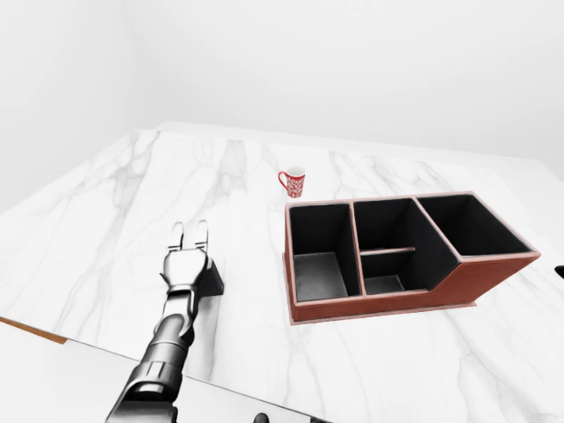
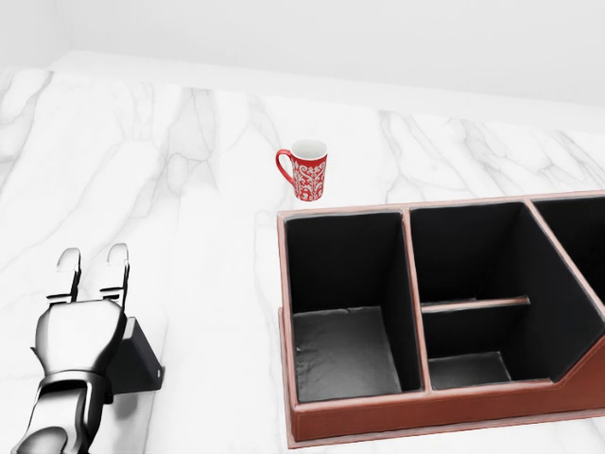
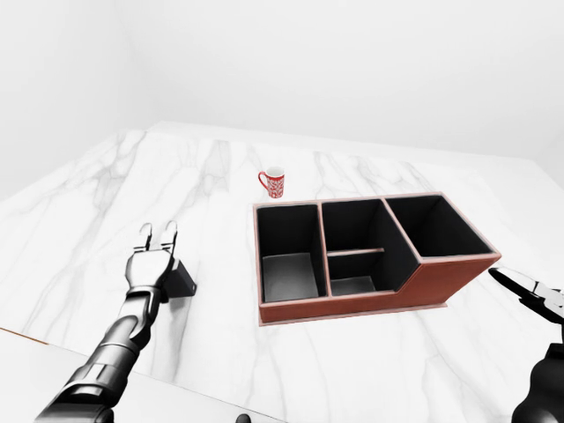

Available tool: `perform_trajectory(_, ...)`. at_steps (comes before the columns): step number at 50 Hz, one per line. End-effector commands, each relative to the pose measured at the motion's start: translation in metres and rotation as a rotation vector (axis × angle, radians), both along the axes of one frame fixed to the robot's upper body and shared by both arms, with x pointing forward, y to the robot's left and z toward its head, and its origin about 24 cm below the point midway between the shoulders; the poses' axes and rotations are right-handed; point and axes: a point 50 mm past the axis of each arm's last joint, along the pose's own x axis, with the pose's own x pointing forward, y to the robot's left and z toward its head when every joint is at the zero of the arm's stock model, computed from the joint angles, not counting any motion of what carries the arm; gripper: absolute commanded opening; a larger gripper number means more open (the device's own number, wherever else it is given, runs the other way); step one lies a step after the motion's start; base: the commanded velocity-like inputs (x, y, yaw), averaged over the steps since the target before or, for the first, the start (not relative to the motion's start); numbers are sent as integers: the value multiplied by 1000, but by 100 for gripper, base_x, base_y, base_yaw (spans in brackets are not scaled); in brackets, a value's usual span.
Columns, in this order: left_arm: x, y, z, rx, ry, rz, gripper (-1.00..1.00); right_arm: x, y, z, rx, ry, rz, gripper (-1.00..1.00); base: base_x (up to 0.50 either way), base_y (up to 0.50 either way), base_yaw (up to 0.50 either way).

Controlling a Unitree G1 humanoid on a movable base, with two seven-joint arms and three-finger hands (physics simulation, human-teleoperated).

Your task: Pick up the book and place it in the left compartment of the caddy.

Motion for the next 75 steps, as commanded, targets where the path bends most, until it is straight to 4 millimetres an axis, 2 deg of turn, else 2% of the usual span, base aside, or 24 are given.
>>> perform_trajectory(1,-2,10,-7,-3,31,34,100,0,0,0,-2,-1,-1,100,0,0,0)
perform_trajectory(12,-2,17,-15,-22,42,78,100,0,0,0,0,2,2,100,0,0,0)
perform_trajectory(23,-6,15,-30,-13,143,84,100,1,0,-1,1,6,3,100,0,0,0)
perform_trajectory(24,-6,14,-31,-12,150,83,77,0,0,0,-2,3,2,100,0,0,0)
perform_trajectory(25,-6,14,-32,-10,156,82,6,0,0,1,-4,-1,1,100,0,0,0)
perform_trajectory(26,-7,14,-33,-5,164,79,-100,0,0,1,-4,-1,1,100,0,0,0)
perform_trajectory(38,-9,10,-37,32,190,47,-100,1,0,-1,1,7,4,100,0,0,0)
perform_trajectory(48,-5,9,-26,57,112,12,-100,1,0,-1,-2,6,5,100,0,0,0)
perform_trajectory(49,2,-3,-8,194,21,-117,-100,0,0,0,-5,4,6,100,0,0,0)
perform_trajectory(50,1,-8,15,192,-114,-142,-100,0,0,-1,-3,5,2,100,0,0,0)
perform_trajectory(51,0,-9,18,202,-139,-143,-100,0,0,-1,-3,5,2,100,0,0,0)
perform_trajectory(52,-6,-15,37,243,-225,-178,-100,1,0,-1,-2,6,2,100,0,0,0)
perform_trajectory(56,-13,-17,57,258,-316,-150,-100,1,-1,-1,1,7,4,100,0,0,0)
perform_trajectory(60,-25,-20,94,280,-466,-125,-100,0,0,0,-4,4,3,100,0,0,0)
perform_trajectory(66,-31,-21,115,294,-525,-87,-100,1,0,-2,0,9,6,100,0,0,0)
perform_trajectory(68,-38,-24,122,291,-632,-78,-100,1,-1,-2,2,8,5,100,0,0,0)
perform_trajectory(75,-48,-27,135,307,-642,-70,-100,1,0,-2,3,10,7,100,0,0,0)
